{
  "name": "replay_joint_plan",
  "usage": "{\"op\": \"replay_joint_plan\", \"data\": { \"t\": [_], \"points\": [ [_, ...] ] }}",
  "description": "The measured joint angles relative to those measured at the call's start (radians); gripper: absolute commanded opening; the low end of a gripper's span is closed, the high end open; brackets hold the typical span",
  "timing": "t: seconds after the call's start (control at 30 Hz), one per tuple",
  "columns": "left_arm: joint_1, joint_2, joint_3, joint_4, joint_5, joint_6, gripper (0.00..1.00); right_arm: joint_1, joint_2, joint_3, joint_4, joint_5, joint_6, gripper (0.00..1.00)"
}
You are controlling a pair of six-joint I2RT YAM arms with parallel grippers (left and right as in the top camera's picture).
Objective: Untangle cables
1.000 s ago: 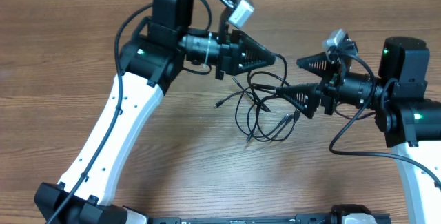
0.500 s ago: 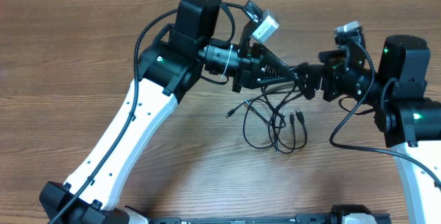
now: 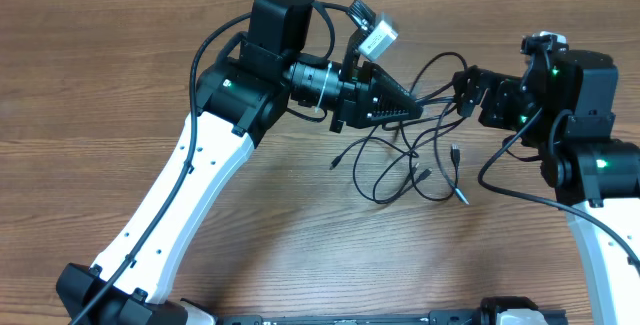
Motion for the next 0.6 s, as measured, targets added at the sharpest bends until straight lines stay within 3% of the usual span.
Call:
{"op": "replay_joint_plan", "data": {
  "t": [0.6],
  "points": [
    [0.159, 0.000, 0.000, 0.001, 0.080, 0.000, 0.04, -0.085, 0.012, 0.000, -0.079, 0.141, 0.041, 1.00]
  ]
}}
